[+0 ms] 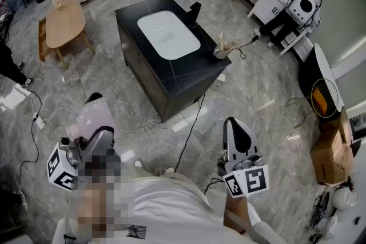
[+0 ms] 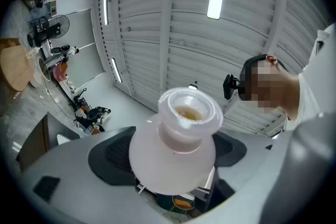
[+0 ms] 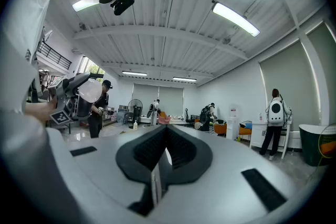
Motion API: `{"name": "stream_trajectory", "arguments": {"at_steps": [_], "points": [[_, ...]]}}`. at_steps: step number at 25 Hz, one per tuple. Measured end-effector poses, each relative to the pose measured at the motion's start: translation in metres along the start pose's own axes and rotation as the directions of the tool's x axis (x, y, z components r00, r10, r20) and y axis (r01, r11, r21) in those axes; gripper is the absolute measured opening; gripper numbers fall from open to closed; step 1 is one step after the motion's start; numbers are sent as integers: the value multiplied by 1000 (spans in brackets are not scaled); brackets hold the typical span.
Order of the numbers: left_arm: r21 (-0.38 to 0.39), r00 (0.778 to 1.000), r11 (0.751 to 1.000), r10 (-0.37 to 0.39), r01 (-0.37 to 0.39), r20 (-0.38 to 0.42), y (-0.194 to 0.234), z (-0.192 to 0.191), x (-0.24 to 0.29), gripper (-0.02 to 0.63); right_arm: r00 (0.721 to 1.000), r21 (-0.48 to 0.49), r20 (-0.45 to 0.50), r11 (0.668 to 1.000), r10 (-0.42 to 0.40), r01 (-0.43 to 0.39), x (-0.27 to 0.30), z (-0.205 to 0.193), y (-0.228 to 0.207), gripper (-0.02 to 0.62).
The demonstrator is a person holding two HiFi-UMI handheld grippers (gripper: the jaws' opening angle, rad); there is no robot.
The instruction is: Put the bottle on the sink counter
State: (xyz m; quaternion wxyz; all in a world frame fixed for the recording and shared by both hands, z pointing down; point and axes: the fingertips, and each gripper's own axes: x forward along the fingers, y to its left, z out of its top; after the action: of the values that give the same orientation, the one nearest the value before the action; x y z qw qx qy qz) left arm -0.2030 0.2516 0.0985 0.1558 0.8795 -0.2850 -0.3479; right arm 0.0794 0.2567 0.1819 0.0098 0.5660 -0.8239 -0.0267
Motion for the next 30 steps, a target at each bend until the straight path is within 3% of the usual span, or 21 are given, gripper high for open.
{"name": "stream_trajectory", "arguments": {"at_steps": [12,16,21,30], "points": [[-15,1000,1000,-2,2,15,-6,2,10,410,1000,12,5,1000,4,-4,-3,3,-12,11],[-13,1000,1000,3,-3,21,-7,-13,17,410,999,25,34,1000,11,-12,-8,-5,-28,11],[-17,1000,1000,2,-2,23,-5,-27,31,410,1000,35,4,999,18,-18,-12,-24,-44,11],[-56,1000,998,-10,9,-14,55,-35,69,410,999,52,-49,999,-7,10,41,-38,-65,11]]}}
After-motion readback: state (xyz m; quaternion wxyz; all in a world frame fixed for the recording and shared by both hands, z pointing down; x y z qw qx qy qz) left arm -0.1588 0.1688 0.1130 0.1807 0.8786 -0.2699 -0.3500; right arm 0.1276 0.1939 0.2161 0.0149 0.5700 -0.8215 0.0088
